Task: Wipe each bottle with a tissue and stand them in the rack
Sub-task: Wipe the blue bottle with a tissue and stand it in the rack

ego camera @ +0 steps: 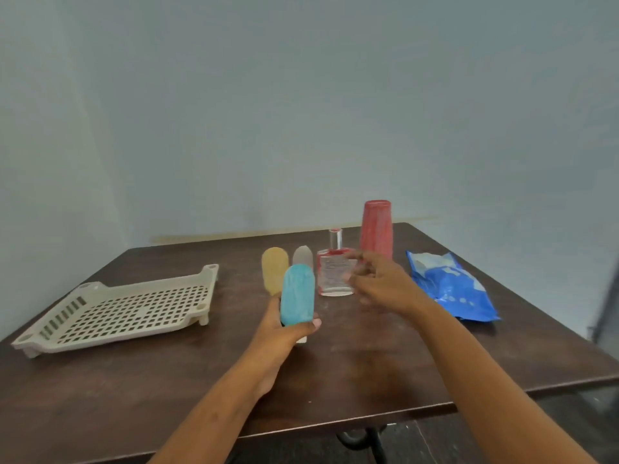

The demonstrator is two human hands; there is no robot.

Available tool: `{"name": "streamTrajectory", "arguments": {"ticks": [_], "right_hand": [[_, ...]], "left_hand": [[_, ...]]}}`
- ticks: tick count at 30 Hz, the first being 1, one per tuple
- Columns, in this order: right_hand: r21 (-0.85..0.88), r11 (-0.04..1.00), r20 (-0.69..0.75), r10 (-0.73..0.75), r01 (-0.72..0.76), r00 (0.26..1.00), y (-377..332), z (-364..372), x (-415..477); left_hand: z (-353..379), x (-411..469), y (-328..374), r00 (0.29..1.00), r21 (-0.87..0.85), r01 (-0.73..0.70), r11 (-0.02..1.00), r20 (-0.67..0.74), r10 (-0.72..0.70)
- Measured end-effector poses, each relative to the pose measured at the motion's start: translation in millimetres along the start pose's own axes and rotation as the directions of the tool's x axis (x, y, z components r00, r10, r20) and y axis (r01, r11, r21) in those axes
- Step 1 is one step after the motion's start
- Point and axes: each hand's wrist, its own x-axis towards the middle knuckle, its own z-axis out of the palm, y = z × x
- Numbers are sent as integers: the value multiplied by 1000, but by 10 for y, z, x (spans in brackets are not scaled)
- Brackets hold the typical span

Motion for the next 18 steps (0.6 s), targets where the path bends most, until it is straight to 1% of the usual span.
{"name": "streamTrajectory", "arguments": {"ticks": [1,3,5,7,9,11,15,18], "right_hand": [[-76,997,-110,-3,-6,994,88,-152,0],[-212,975,-281,-1,-61,960,278,-475,-13],[-287,946,-424,16,-151,906,470,-779,-43],[-326,913,-524,40,-244,850,648,-1001,-64],[-374,875,-537,67,-308,841,793,-1122,-60],[-417,842,-497,103,-342,861,891,-1155,-4],[-516,791,-365,143,-327,920,984,-1084,159],[-582,735,-341,166,-347,925,986,-1043,187]], "left_hand": [[43,26,-20,1000,-16,-2,1000,-4,2],[111,61,-67,1000,-45,-14,999,-26,12],[145,74,-110,998,-61,-20,998,-61,16],[141,70,-124,995,-85,-35,996,-95,27],[133,59,-115,992,-101,-50,994,-119,38],[137,55,-107,991,-101,-60,993,-126,47],[124,81,-141,989,-143,-39,989,-148,18],[116,99,-160,985,-184,-26,982,-170,-6]]}}
